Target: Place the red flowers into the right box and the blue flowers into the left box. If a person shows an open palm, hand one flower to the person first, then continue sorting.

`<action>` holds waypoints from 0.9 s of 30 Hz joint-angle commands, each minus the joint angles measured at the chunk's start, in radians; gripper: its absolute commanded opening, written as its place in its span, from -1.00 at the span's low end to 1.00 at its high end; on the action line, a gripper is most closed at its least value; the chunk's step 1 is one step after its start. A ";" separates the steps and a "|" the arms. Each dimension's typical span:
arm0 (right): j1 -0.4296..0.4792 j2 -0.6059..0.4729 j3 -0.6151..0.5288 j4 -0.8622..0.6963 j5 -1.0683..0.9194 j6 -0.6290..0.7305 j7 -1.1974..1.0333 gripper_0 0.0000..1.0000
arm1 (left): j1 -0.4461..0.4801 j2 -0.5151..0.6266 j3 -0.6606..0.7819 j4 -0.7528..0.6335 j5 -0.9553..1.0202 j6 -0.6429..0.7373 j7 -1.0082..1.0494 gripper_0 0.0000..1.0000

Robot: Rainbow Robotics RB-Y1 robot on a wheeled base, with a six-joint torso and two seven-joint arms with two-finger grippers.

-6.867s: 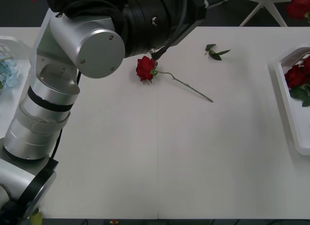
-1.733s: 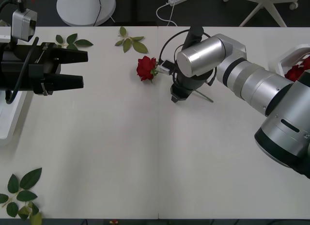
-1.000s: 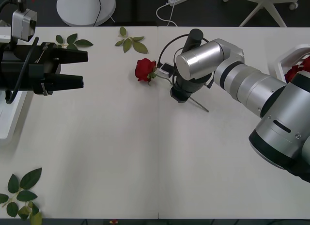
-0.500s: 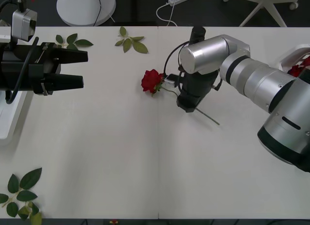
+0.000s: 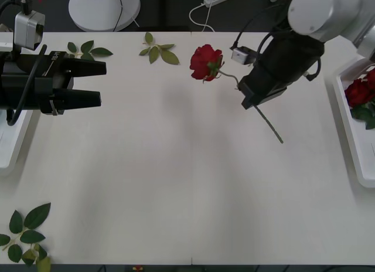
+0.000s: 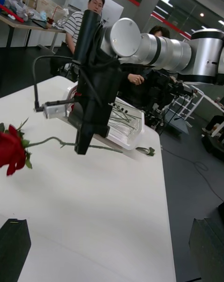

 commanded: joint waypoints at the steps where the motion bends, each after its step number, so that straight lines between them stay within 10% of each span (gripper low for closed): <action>1: -0.007 -0.217 0.004 -0.062 -0.127 0.004 -0.134 -1.00 | 0.009 0.005 -0.008 -0.012 0.014 -0.007 0.049 1.00; 14: 0.073 -0.558 0.004 -0.016 -0.135 -0.052 -0.113 -1.00 | 0.009 0.005 -0.008 -0.012 0.014 -0.007 0.049 1.00; 27: 0.252 -0.556 -0.108 0.419 -0.218 -0.111 0.301 -1.00 | 0.009 0.005 -0.008 -0.012 0.014 -0.007 0.049 1.00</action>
